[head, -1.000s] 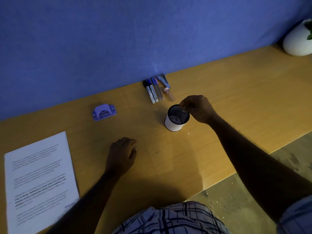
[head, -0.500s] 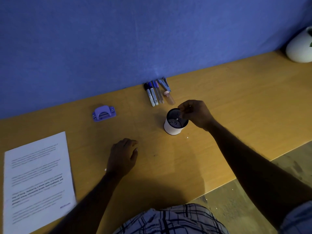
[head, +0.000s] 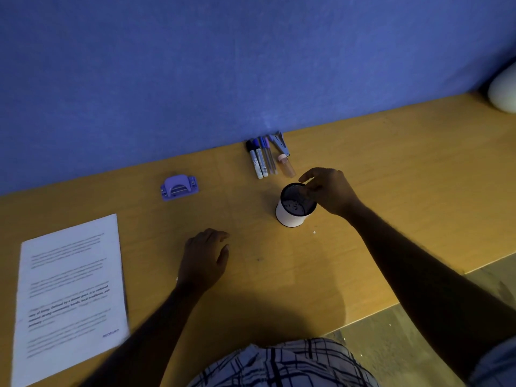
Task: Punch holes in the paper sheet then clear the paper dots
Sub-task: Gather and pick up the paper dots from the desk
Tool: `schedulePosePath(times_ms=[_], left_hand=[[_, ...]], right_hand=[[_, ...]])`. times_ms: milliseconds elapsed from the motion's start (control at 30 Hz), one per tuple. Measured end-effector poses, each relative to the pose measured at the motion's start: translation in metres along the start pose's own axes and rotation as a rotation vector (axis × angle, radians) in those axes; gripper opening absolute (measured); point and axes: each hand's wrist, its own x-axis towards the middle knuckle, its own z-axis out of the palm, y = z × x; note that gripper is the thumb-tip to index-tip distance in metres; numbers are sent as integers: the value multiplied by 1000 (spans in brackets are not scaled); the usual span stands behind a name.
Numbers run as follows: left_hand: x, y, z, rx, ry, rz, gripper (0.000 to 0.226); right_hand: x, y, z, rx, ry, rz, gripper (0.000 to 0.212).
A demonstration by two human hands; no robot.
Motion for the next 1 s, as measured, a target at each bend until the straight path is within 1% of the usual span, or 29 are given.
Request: schedulePosePath(times_ms=[67, 167, 233, 333, 367, 400, 500, 633, 833, 933, 1000], left_hand=[[0, 2, 0, 6, -5, -6, 24], [-1, 5, 0, -2, -8, -1, 25], [0, 6, 0, -4, -11, -1, 25], [1, 7, 1, -2, -18, -4, 25], [1, 8, 2, 0, -19, -6, 25], [2, 9, 2, 2, -19, -7, 25], [2, 10, 3, 3, -13, 6, 26], [2, 11, 4, -7, -2, 8, 26], [2, 10, 6, -22, -8, -23, 26], [2, 9, 6, -23, -13, -25, 27], [1, 9, 6, -23, -15, -33, 28]], right_hand=[[0, 0, -1, -42, -18, -25, 25], [-2, -1, -4, -14, -57, -52, 31], [-4, 0, -5, 164, -54, 19, 31], [-9, 4, -5, 572, -36, 193, 28], [-10, 5, -5, 623, -21, 221, 26], [-11, 6, -4, 624, -4, 231, 25], [-10, 9, -1, 489, 25, 202, 27], [-5, 9, 1, 393, -43, 148, 38], [0, 9, 2, 388, -96, 177, 45], [1, 8, 2, 355, -107, 152, 42], [1, 8, 3, 317, -93, 134, 37]])
